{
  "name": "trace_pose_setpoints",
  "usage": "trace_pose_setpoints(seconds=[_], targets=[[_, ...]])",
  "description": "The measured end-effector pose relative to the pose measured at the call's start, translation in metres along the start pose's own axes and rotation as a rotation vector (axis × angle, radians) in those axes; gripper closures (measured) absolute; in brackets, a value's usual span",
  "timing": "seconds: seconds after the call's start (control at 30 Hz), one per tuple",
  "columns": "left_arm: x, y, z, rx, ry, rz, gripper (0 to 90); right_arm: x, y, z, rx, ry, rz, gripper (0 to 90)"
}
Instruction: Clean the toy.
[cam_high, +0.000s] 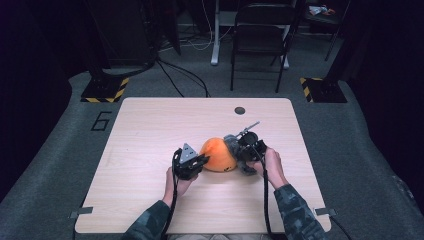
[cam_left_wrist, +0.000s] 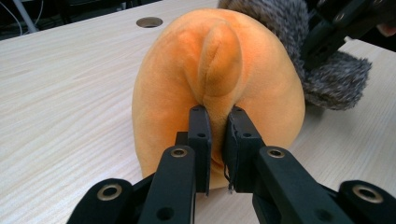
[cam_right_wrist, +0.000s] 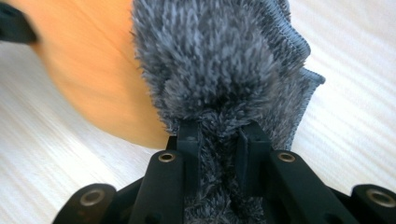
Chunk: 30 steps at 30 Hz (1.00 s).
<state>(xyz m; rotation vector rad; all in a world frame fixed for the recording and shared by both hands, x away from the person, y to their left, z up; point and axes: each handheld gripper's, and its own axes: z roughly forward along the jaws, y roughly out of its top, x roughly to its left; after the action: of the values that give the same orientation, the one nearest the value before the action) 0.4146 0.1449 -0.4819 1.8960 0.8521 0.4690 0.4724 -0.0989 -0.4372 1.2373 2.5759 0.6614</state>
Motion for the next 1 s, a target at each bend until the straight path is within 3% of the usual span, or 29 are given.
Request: trace_pose_setpoints(seconds=[0.17,0.27,0.4,0.47,0.5,0.57,0.67,0.73,0.8,0.9,1.0], targets=[[0.002,-0.001,0.0,-0.01,0.002,-0.002,81.5,-0.009,-0.008,0.021,0.083,-0.024,0.028,74.4],[0.003,-0.002,0.0,-0.014,-0.005,-0.012,81.3,-0.011,-0.012,0.035,0.136,-0.022,0.019,74.2],[0.005,-0.003,-0.001,-0.021,0.0,-0.01,81.2,-0.013,-0.01,0.028,0.136,-0.039,0.023,74.3],[0.005,-0.003,-0.001,-0.02,-0.003,-0.01,81.2,-0.013,-0.007,0.016,0.102,-0.076,0.008,74.4],[0.004,-0.003,-0.001,-0.025,0.001,-0.01,81.2,-0.012,-0.005,0.009,0.079,-0.079,0.024,74.4],[0.003,-0.002,-0.001,-0.025,0.0,0.0,81.1,-0.009,-0.001,-0.005,0.01,-0.082,0.006,74.5],[-0.001,-0.002,0.0,-0.028,0.006,0.024,81.1,0.007,0.007,-0.025,-0.081,-0.069,-0.031,74.4],[-0.004,0.0,-0.001,-0.02,0.007,0.047,81.1,0.021,0.011,-0.034,-0.137,-0.057,-0.093,74.3],[-0.006,0.0,-0.001,-0.014,0.004,0.058,81.0,0.037,0.015,-0.038,-0.168,-0.078,-0.156,74.2],[-0.005,-0.001,0.0,-0.021,0.008,0.044,81.0,0.052,0.017,-0.035,-0.159,-0.127,-0.197,74.2],[-0.004,-0.001,0.0,-0.015,-0.001,0.048,81.0,0.045,0.015,-0.029,-0.15,-0.101,-0.159,74.2]])
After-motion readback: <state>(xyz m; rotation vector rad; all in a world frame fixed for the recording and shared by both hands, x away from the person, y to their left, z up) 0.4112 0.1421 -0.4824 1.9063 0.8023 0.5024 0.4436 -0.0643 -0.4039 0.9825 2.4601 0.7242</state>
